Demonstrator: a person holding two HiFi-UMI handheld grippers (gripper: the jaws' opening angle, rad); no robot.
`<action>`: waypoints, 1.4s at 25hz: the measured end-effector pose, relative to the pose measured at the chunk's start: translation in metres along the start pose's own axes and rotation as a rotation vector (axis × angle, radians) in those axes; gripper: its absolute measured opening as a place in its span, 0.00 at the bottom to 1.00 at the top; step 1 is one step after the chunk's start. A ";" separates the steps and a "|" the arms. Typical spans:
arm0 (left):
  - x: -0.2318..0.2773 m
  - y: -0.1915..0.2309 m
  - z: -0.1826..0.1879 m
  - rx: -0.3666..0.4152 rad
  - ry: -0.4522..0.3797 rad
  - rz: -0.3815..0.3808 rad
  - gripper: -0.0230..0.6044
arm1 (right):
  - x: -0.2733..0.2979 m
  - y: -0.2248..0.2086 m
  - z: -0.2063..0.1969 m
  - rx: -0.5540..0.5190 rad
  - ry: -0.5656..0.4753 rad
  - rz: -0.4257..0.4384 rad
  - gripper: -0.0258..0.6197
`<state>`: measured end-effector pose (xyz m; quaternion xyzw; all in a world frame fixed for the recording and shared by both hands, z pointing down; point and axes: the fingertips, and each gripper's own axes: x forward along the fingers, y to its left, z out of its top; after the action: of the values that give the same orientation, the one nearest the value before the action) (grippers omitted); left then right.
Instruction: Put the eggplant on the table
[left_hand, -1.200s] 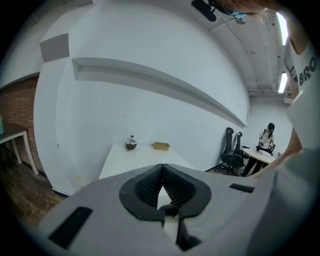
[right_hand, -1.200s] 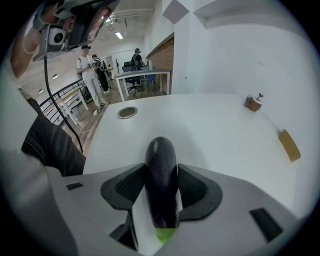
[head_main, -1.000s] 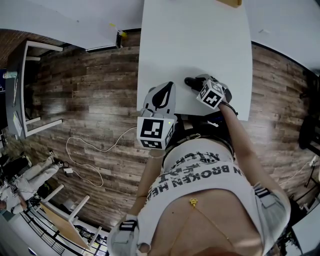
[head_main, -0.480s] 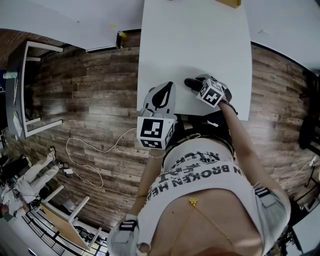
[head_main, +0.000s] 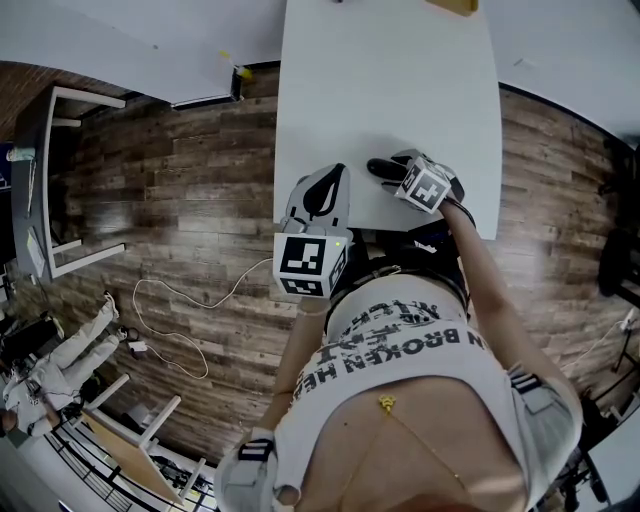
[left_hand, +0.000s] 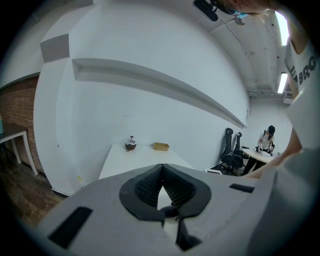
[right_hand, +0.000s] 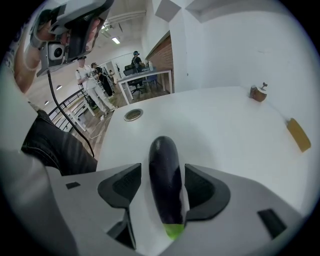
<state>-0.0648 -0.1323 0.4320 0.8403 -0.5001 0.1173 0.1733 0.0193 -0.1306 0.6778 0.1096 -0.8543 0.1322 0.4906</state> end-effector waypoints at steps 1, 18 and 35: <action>0.001 0.001 -0.001 0.001 0.000 -0.001 0.04 | 0.000 0.000 0.000 -0.002 -0.001 -0.002 0.42; -0.004 -0.009 0.003 0.012 -0.010 -0.008 0.04 | -0.021 0.000 0.004 -0.032 0.004 -0.034 0.44; -0.002 -0.025 0.000 0.020 -0.006 -0.043 0.04 | -0.077 -0.011 0.032 -0.008 -0.154 -0.162 0.15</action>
<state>-0.0431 -0.1201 0.4267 0.8528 -0.4813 0.1162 0.1658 0.0350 -0.1473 0.5973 0.1863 -0.8784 0.0796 0.4328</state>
